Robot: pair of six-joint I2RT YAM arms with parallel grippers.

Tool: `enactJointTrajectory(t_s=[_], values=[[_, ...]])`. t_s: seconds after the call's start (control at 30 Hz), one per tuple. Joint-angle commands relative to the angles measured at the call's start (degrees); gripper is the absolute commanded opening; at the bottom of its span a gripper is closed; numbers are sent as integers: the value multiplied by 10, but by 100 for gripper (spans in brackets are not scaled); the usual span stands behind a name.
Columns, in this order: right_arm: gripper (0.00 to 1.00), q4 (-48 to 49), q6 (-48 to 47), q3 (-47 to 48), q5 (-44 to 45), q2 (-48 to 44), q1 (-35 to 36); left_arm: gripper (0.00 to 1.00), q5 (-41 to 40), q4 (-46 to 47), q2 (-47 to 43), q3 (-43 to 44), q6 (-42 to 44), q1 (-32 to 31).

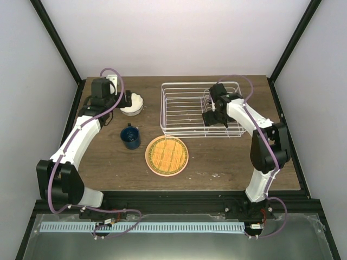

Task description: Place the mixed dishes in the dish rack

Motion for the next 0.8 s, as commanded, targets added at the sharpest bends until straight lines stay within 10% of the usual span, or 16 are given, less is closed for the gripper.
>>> enactJointTrajectory(t_s=[0.0, 0.77], values=[[100, 12, 3, -11, -8, -19, 8, 100, 8, -4, -12, -3, -1, -2], [100, -59, 27, 133, 32, -56, 8, 100, 20, -10, 3, 2, -2, -2]])
